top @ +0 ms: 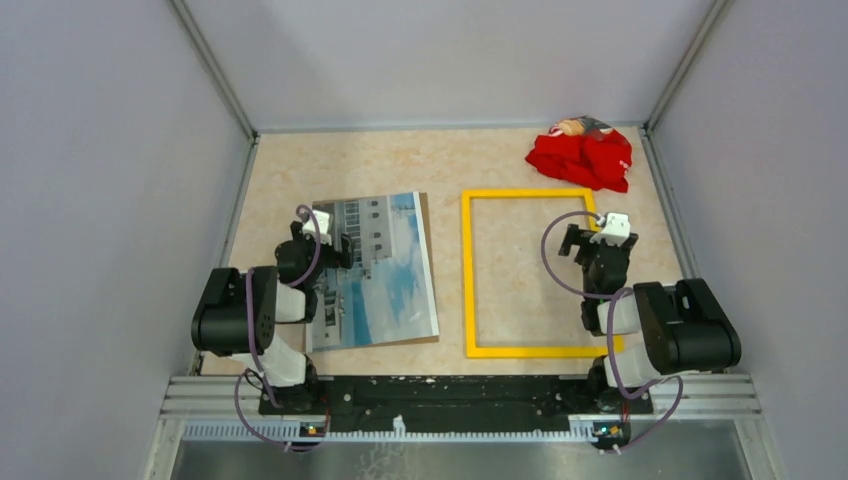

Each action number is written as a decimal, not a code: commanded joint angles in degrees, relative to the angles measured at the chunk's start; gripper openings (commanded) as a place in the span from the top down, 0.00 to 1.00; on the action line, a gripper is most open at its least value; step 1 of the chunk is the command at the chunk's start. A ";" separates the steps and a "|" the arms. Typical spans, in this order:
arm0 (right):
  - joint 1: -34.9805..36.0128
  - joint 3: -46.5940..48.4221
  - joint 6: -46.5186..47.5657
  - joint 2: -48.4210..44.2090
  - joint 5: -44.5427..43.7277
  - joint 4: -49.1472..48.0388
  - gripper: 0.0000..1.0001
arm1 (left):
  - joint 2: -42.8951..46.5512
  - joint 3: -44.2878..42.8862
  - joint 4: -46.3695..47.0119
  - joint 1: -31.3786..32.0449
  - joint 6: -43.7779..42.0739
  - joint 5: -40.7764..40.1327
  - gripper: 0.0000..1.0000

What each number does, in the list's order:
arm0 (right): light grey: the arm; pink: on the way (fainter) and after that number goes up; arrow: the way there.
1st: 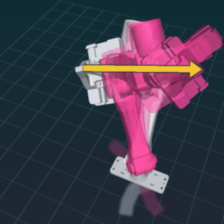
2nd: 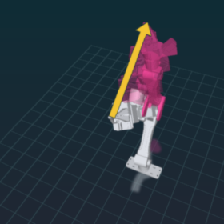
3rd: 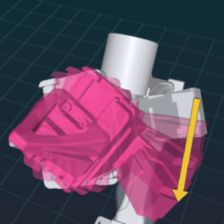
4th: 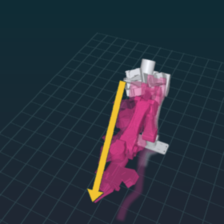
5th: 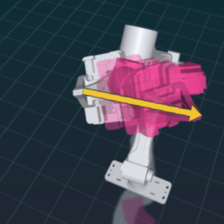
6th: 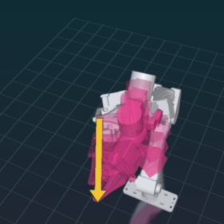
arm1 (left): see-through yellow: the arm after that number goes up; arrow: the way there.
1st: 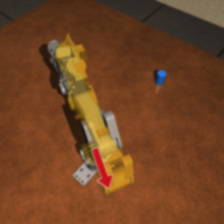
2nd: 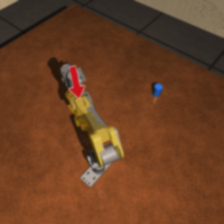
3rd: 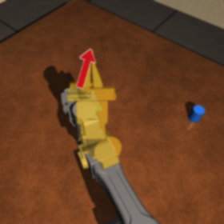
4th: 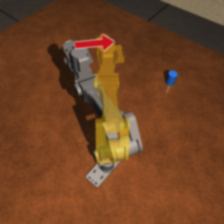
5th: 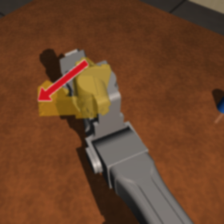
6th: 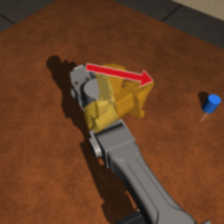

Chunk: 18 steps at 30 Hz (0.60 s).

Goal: Put the photo into the frame
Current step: Turn over the photo frame at the center of the board.

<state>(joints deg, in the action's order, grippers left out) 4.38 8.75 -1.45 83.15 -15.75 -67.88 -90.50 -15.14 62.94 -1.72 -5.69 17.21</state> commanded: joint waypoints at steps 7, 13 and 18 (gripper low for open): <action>-0.34 1.53 0.41 0.47 0.91 -2.97 0.01 | 1.19 -0.75 3.01 0.22 -0.37 0.29 0.01; -0.45 1.82 -0.33 0.37 -0.30 -2.20 0.01 | 1.64 -1.62 3.61 0.05 0.95 -1.45 0.02; 3.37 8.99 1.22 -11.52 -6.84 19.15 0.01 | 6.51 -25.10 -39.70 -1.59 1.07 -3.67 0.01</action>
<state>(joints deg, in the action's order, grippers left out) 5.23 9.39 -1.41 81.34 -18.50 -64.18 -88.49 -22.92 49.08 -2.33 -4.58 16.10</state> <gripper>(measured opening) 0.985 0.987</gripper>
